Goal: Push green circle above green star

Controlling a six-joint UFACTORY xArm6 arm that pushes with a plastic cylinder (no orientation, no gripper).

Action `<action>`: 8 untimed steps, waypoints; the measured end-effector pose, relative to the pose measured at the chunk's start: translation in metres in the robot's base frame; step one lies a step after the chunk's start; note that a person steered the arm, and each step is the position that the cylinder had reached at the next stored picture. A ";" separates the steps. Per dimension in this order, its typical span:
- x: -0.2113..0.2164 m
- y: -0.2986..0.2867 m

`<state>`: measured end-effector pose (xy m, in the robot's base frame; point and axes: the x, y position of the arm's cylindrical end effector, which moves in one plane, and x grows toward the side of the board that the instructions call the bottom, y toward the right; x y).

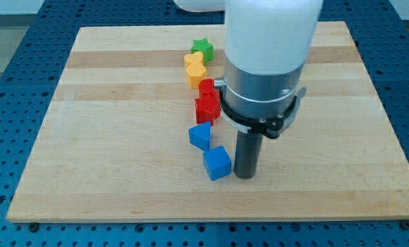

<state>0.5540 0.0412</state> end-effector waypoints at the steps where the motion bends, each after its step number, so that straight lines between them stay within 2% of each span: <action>1: -0.006 -0.012; 4: -0.006 -0.028; 5: -0.013 0.000; 6: -0.042 0.036; 8: -0.115 0.068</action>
<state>0.4394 0.1091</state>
